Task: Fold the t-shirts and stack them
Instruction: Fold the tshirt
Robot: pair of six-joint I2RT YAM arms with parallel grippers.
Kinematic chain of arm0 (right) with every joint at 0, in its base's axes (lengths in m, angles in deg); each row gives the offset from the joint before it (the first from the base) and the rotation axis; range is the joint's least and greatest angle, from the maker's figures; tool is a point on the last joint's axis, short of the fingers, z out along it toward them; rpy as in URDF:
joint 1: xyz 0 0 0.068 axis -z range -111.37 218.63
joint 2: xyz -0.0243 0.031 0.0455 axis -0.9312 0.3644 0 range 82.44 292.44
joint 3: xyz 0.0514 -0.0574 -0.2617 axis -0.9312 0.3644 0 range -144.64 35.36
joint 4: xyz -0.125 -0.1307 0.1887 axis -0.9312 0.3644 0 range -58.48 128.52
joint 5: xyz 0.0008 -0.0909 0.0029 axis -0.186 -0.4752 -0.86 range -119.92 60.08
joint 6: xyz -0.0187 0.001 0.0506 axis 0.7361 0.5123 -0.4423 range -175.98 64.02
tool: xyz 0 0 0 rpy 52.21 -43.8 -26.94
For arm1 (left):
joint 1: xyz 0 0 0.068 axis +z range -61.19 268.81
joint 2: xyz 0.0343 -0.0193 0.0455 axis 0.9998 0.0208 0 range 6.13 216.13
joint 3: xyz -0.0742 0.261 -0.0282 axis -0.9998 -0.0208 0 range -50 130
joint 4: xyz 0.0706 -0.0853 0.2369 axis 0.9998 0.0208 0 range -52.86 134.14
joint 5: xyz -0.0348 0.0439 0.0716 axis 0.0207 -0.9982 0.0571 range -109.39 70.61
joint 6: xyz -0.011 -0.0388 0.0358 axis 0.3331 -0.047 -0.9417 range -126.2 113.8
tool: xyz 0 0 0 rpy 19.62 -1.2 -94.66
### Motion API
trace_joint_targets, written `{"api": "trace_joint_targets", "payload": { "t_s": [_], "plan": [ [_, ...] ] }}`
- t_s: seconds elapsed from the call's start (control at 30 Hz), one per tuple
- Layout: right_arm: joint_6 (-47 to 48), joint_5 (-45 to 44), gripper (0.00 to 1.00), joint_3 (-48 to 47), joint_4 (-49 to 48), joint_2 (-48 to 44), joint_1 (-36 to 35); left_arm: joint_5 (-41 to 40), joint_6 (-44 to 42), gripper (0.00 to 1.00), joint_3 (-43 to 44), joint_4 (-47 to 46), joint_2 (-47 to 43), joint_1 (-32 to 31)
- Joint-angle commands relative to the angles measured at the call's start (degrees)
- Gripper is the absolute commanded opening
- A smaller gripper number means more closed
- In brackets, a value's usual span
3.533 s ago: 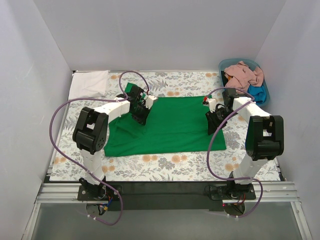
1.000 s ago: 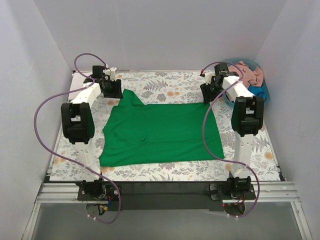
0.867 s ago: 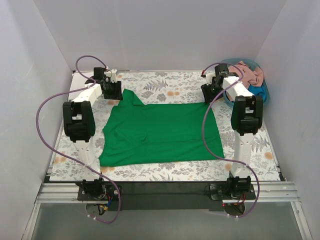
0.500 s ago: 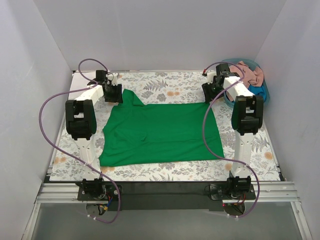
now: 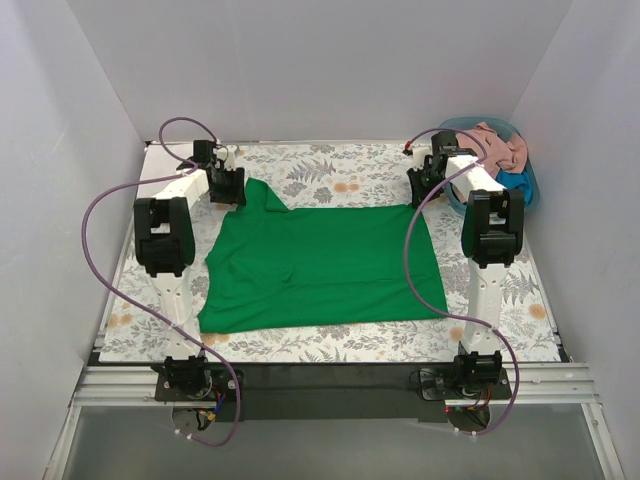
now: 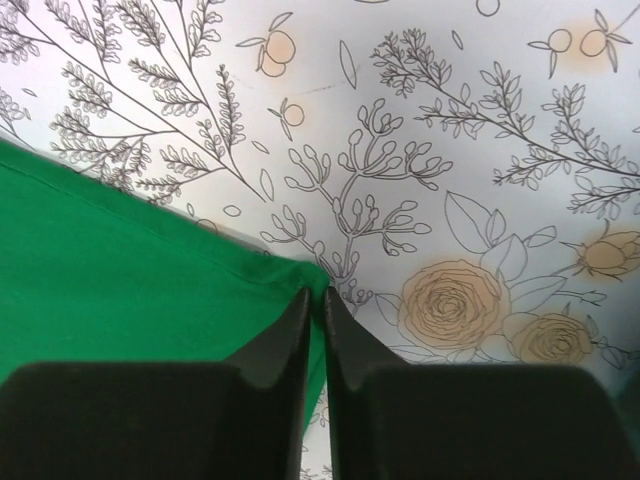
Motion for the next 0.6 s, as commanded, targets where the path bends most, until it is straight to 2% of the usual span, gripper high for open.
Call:
{"api": "trace_joint_targets", "payload": {
  "t_s": [0.0, 0.1, 0.37, 0.5, 0.53, 0.57],
  "plan": [
    [0.11, 1.93, 0.12, 0.23, 0.28, 0.95, 0.19, -0.43, -1.23, 0.47, 1.32, -0.38, 0.86, -1.04],
    [0.29, 2.11, 0.01, 0.5, 0.28, 0.6, 0.19, -2.01, -2.37, 0.45, 0.44, -1.08, 0.86, -2.36],
    [0.64, 3.25, 0.01, 1.2, 0.19, -0.28, 0.1, -3.78, -4.3, 0.34, -0.53, -2.14, 1.47, -3.86],
    [0.64, 3.51, 0.01, 0.59, 0.28, -0.9, 0.1, -5.44, -4.57, 0.14, 0.69, -1.97, 3.4, -3.86],
    [0.64, 3.43, 0.01, 0.41, 0.28, -0.98, 0.19, -5.88, -4.48, 0.03, 0.87, -1.96, 3.23, -3.77],
    [0.64, 3.34, 0.01, 0.24, 0.28, -1.16, 0.1, -5.71, -4.22, 0.0, 0.96, -2.14, 2.97, -3.68]
  ]
}}
